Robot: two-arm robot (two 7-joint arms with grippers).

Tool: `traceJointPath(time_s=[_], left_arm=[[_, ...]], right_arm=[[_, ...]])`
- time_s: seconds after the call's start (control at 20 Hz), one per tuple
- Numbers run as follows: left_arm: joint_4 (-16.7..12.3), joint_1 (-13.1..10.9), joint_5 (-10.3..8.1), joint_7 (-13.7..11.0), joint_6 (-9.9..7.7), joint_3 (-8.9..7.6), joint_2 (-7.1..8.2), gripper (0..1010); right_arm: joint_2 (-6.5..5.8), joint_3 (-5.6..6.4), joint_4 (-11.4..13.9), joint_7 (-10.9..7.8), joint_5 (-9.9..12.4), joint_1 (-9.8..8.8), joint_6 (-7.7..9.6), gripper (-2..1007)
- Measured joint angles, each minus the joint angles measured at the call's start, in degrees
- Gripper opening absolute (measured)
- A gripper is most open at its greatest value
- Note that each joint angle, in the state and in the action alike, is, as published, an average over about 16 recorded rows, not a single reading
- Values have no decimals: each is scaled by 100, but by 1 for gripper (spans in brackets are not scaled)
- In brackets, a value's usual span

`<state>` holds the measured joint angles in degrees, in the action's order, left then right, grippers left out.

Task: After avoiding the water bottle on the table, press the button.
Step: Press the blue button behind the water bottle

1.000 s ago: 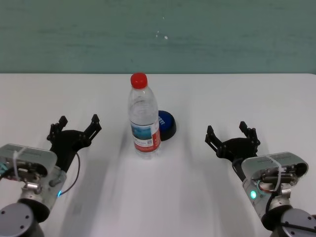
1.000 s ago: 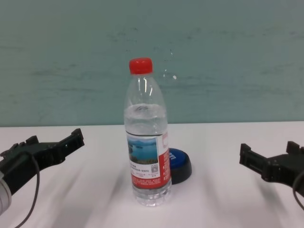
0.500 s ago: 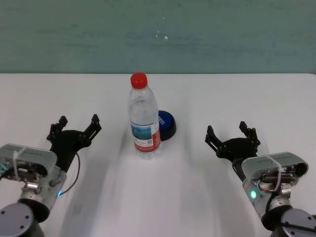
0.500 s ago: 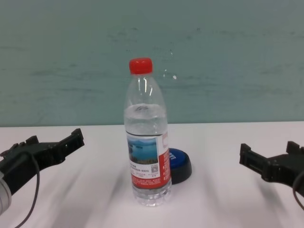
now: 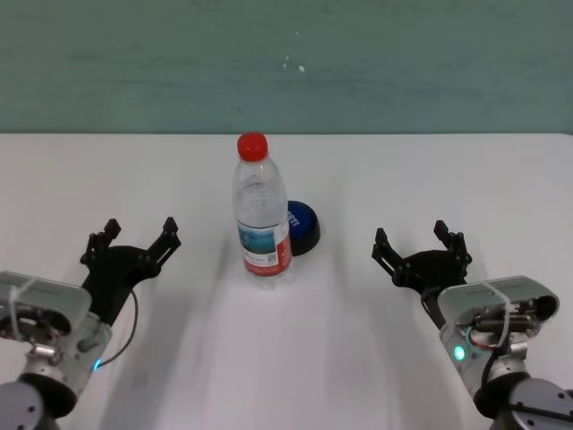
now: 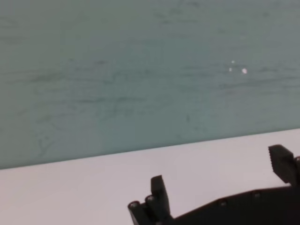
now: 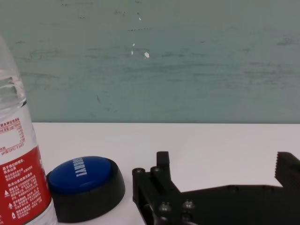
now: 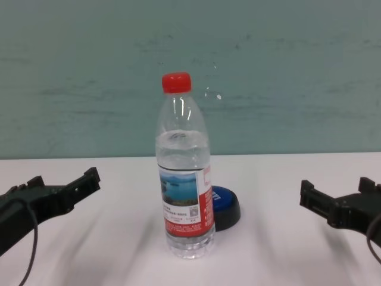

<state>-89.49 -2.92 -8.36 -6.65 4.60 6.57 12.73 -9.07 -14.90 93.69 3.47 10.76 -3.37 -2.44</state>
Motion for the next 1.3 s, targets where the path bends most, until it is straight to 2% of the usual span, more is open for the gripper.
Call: traceJointPath(time_s=[0.45,0.8,1.3], left_arm=[[-351,-415,-57,-388,76,-200,116,1010],[-594,-703,-142,-584,247,-338,212,1010],[-786,-945,-250,-779,479,-387,314,1010]], right_arm=[[0,0,0,0,0,0,0,1004],[0,0,0,0,0,0,0,1004],[0,0,0,0,0,0,0,1004]])
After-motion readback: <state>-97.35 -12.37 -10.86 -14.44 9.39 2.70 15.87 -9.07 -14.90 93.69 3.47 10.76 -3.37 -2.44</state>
